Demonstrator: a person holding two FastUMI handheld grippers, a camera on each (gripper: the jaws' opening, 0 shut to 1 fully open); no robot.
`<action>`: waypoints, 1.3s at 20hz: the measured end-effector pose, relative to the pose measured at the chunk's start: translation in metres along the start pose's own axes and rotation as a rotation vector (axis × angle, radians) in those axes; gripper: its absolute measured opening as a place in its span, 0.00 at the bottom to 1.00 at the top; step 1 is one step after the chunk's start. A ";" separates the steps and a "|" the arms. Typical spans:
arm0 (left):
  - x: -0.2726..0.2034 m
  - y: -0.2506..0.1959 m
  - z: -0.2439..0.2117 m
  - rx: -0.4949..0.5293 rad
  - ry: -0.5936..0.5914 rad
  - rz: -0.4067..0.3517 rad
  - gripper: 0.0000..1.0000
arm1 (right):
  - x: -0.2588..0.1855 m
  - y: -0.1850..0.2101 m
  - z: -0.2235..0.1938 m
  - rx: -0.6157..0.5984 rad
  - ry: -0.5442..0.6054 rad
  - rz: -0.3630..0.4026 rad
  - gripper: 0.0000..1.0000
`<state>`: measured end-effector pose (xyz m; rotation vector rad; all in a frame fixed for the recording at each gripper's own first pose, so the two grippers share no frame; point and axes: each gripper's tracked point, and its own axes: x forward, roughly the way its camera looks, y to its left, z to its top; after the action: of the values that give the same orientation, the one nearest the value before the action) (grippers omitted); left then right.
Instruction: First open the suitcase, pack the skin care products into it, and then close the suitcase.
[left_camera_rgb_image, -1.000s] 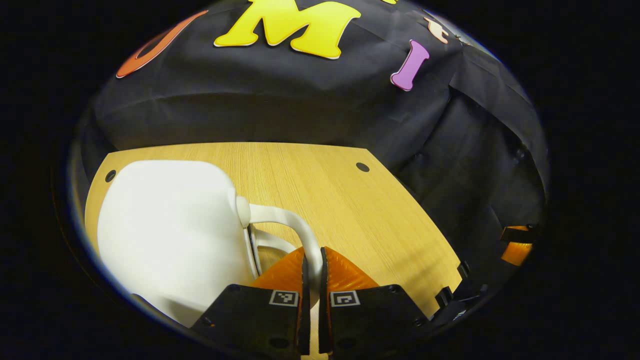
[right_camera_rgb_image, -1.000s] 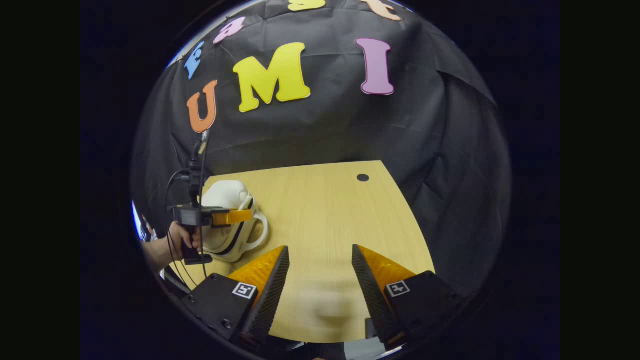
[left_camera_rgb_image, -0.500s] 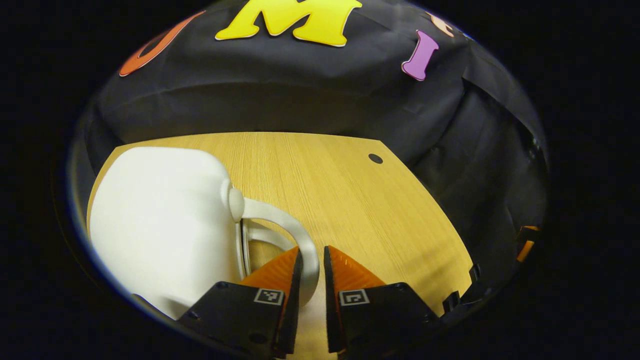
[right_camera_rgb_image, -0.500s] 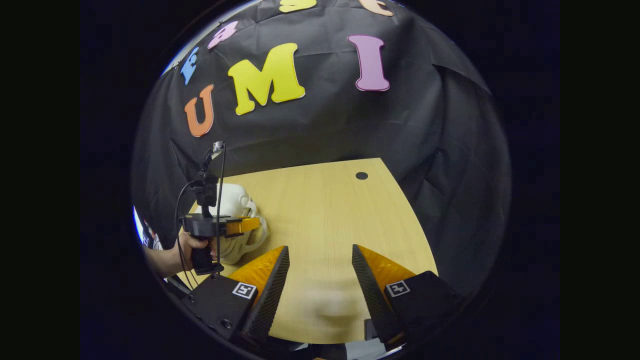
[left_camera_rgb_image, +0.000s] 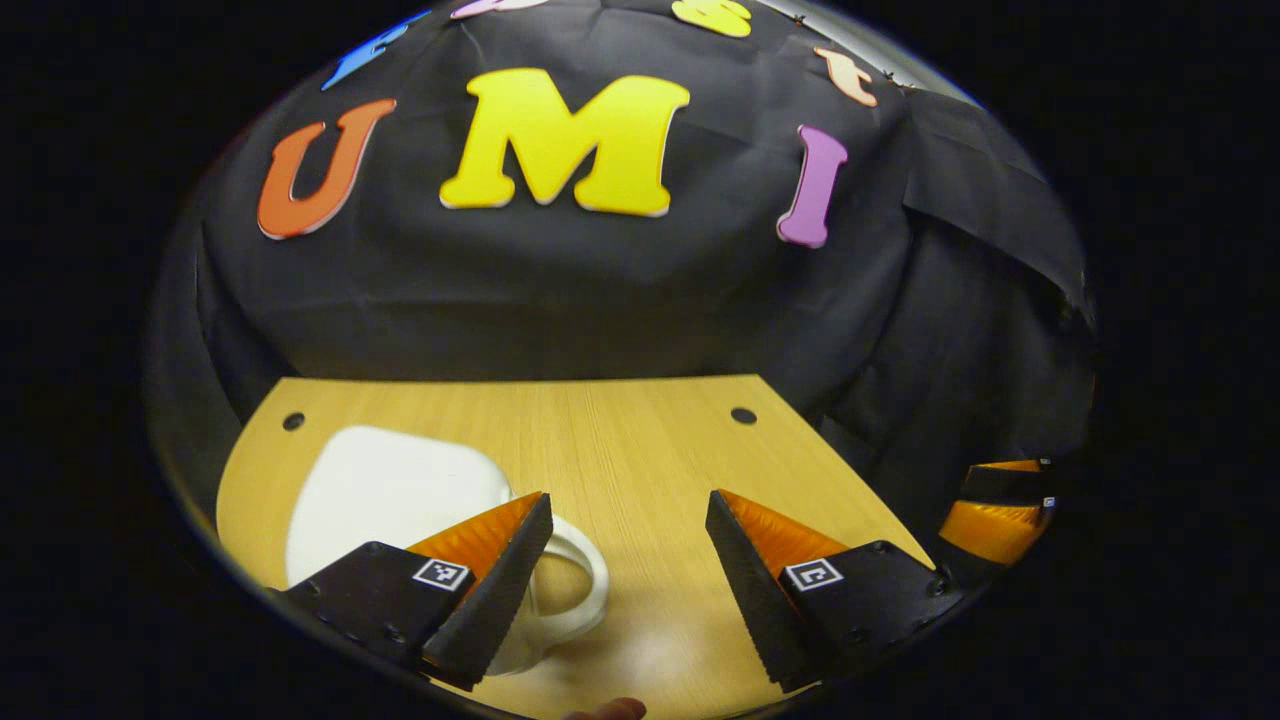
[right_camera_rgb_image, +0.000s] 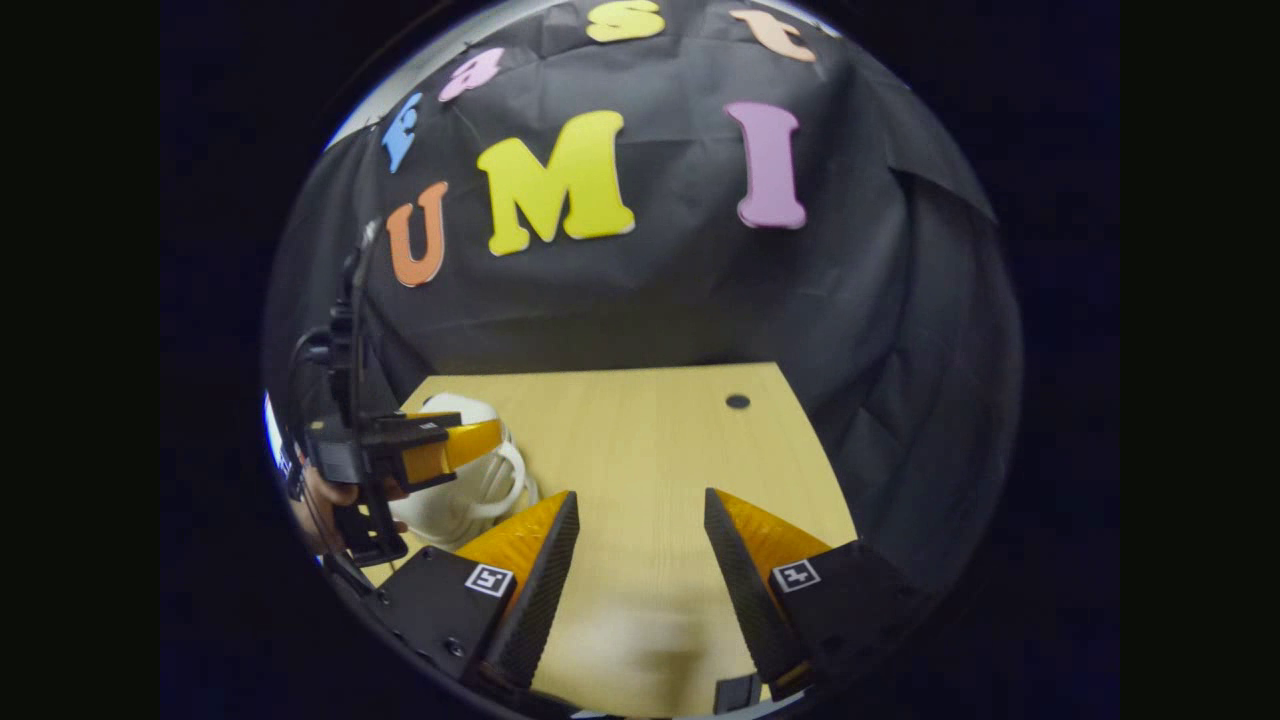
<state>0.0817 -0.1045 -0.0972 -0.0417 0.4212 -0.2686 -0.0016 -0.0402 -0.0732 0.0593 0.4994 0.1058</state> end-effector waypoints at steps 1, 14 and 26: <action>-0.012 0.006 0.024 0.009 -0.061 0.037 0.98 | 0.005 0.007 0.016 -0.015 -0.035 0.011 0.76; -0.122 0.071 0.158 0.023 -0.478 0.319 0.98 | 0.000 0.101 0.163 -0.073 -0.454 0.024 0.74; -0.140 0.090 0.151 0.023 -0.481 0.363 0.98 | -0.010 0.130 0.171 -0.081 -0.533 0.044 0.75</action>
<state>0.0430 0.0167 0.0877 -0.0055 -0.0568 0.0980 0.0610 0.0824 0.0924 0.0172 -0.0388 0.1470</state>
